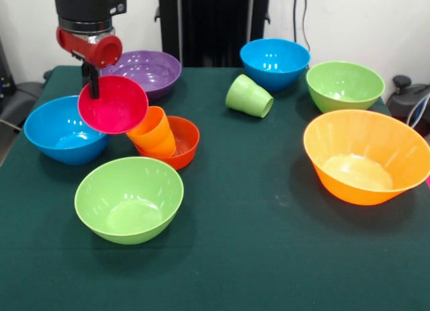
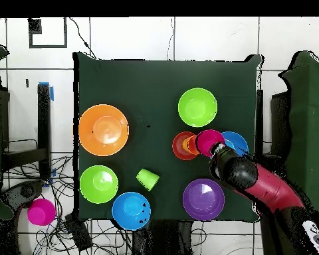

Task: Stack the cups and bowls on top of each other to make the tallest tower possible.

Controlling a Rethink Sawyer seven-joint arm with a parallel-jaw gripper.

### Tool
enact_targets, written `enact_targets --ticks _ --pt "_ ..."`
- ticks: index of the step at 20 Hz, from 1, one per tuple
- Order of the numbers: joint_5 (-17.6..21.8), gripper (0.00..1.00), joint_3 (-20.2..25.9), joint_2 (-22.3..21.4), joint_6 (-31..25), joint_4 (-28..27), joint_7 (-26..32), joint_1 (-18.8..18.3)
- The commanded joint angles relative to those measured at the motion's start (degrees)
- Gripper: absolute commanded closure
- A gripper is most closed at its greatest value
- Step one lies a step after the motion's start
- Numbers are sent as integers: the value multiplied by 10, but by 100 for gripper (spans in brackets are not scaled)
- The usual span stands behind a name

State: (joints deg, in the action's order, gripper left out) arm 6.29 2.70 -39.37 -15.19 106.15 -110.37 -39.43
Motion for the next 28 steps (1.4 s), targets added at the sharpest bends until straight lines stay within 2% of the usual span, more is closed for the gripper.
enact_targets --ticks 1,11,15,28 --pt "27 100 29 14 -61 -17 -1 22" --pt "24 100 14 4 -63 -7 -15 38" --pt "15 100 12 0 -79 -5 -20 44" --pt "-3 100 7 -3 -78 2 -44 62"
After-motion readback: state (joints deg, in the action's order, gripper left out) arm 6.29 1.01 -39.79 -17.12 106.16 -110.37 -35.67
